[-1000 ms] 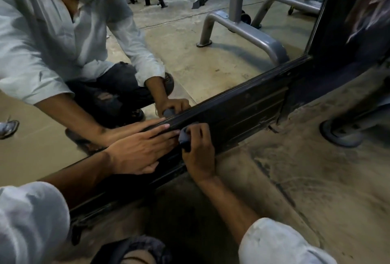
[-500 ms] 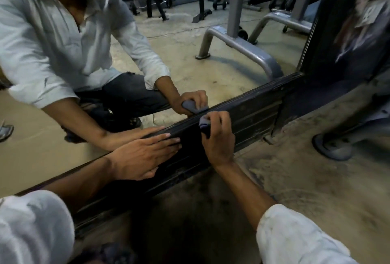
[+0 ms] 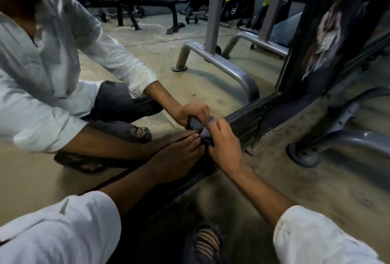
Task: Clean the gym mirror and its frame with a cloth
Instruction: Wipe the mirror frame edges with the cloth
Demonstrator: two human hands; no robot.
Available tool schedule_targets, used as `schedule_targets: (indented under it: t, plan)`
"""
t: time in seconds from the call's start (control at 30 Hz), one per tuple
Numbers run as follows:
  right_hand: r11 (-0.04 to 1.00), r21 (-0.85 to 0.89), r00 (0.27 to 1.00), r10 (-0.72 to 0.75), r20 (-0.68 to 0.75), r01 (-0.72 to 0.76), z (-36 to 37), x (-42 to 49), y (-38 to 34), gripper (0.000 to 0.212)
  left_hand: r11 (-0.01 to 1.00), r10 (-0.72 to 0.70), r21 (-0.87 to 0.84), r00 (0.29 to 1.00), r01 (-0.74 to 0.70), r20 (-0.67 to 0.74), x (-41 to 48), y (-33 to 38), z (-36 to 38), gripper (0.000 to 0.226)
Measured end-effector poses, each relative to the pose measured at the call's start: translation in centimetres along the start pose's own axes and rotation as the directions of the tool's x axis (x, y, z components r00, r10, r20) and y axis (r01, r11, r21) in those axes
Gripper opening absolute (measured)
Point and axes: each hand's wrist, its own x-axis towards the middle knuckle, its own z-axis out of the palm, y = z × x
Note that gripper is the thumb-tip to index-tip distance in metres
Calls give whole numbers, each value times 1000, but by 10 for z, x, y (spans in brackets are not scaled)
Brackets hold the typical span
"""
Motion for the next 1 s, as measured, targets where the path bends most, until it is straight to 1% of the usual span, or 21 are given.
schedule_targets:
  t: [0.07,0.1,0.13,0.23,0.27,0.3,0.4,0.43,0.47,0.5,0.53,0.6,0.63,0.73,0.77,0.8,0.83,0.87,0.9,0.93,1.0]
  plan:
    - [992,-26,988,-121,101,124,-9,2,3,40,1000,-12,-26,1000,12,4,0,1,1,63]
    - [989,-53,983,-130,128,138,-14,7,9,41,999,-17,-42,1000,17,3,0,0,1,67]
    - [990,-83,986,-105,130,116,-19,13,17,41,999,-21,-42,1000,21,20,-1,0,1,73]
    - [991,-97,993,101,66,-94,-27,25,34,36,999,-37,-23,999,38,36,-3,1,0,90]
    - [990,-91,991,114,64,-108,-27,26,34,36,999,-44,-22,998,45,35,-3,1,1,93]
    - [994,-88,994,70,86,-62,-25,24,31,37,999,-47,-19,998,48,31,-3,2,3,94]
    - [982,-40,968,-175,181,185,-23,10,20,41,998,-61,8,998,61,25,-3,3,4,89]
    - [975,-30,959,-210,190,219,-23,7,22,42,998,-61,20,998,60,17,-2,3,4,87]
    - [979,-28,965,-193,176,201,-23,7,28,43,998,-58,20,998,58,18,-2,3,4,87]
    - [991,-21,982,-129,136,133,-20,7,36,42,999,-51,10,998,51,28,-3,3,4,89]
    - [1000,1,997,-25,74,25,-17,7,47,41,999,-45,-2,998,45,47,-3,4,5,91]
    - [984,78,987,161,-14,-159,-13,4,61,37,998,-48,-44,996,51,72,-1,4,6,94]
    - [981,99,985,172,-20,-169,-10,1,62,36,997,-50,-56,997,53,64,3,4,5,92]
    - [992,124,998,-12,57,4,-1,-10,50,44,1000,-23,-12,999,23,49,20,0,6,77]
    - [992,117,997,-53,58,46,2,-12,49,46,1000,-18,-23,1000,19,24,26,-2,7,74]
    - [992,123,999,-42,31,38,5,-11,53,45,999,-25,-41,1000,25,10,32,-3,8,73]
    - [988,151,999,27,-20,-24,7,-10,61,42,997,-39,-60,999,39,15,35,-4,10,73]
    - [972,199,988,139,-71,-122,11,-8,71,37,995,-54,-83,998,57,36,36,-3,10,75]
    - [942,252,962,254,-99,-223,13,-7,80,34,992,-68,-100,997,72,43,37,-1,12,78]
    - [911,297,940,327,-100,-286,17,-7,86,34,991,-80,-107,996,85,47,36,1,13,81]
    - [907,329,946,308,-96,-262,26,-13,81,34,989,-104,-104,995,105,11,34,1,11,79]
